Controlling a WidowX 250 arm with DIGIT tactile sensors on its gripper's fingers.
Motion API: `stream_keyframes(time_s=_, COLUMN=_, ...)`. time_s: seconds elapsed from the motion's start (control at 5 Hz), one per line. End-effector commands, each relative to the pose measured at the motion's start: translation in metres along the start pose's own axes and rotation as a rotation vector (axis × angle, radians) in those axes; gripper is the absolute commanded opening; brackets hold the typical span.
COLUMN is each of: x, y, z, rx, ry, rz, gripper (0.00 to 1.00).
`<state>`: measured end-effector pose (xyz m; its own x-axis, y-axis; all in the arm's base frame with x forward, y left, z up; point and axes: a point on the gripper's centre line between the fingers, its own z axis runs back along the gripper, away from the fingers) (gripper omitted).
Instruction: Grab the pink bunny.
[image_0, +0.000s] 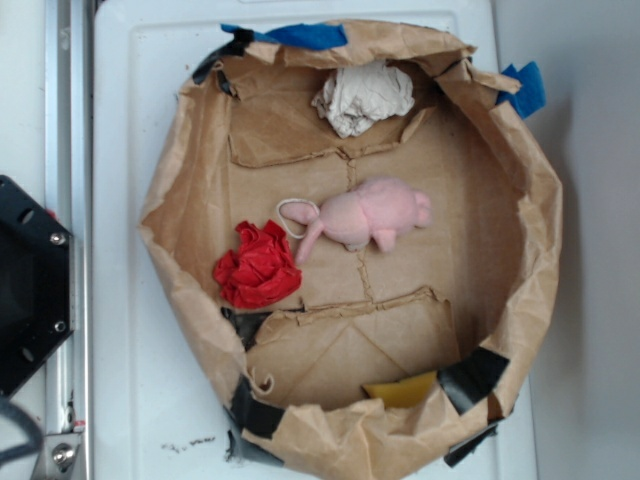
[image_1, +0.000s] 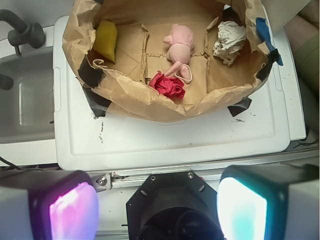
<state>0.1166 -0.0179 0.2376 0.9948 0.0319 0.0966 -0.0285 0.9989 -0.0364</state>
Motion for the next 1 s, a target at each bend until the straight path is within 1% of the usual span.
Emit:
stream_keyframes(time_s=0.0, x=0.0, y=0.0, z=0.0, rx=0.0, ry=0.0, rz=0.0, gripper=1.0)
stream_keyframes(time_s=0.2, x=0.048, y=-0.013, z=-0.011, rx=0.011, ry=-0.049, rz=0.051, gripper=1.0)
stream_keyframes(time_s=0.4, x=0.084, y=-0.02, z=-0.024, rx=0.0, ry=-0.054, rz=0.083, gripper=1.0)
stream_keyframes(time_s=0.6, x=0.118, y=-0.021, z=-0.038, rx=0.007, ry=-0.079, rz=0.089, gripper=1.0)
stream_keyframes(time_s=0.8, x=0.118, y=-0.021, z=-0.038, rx=0.007, ry=-0.079, rz=0.089, gripper=1.0)
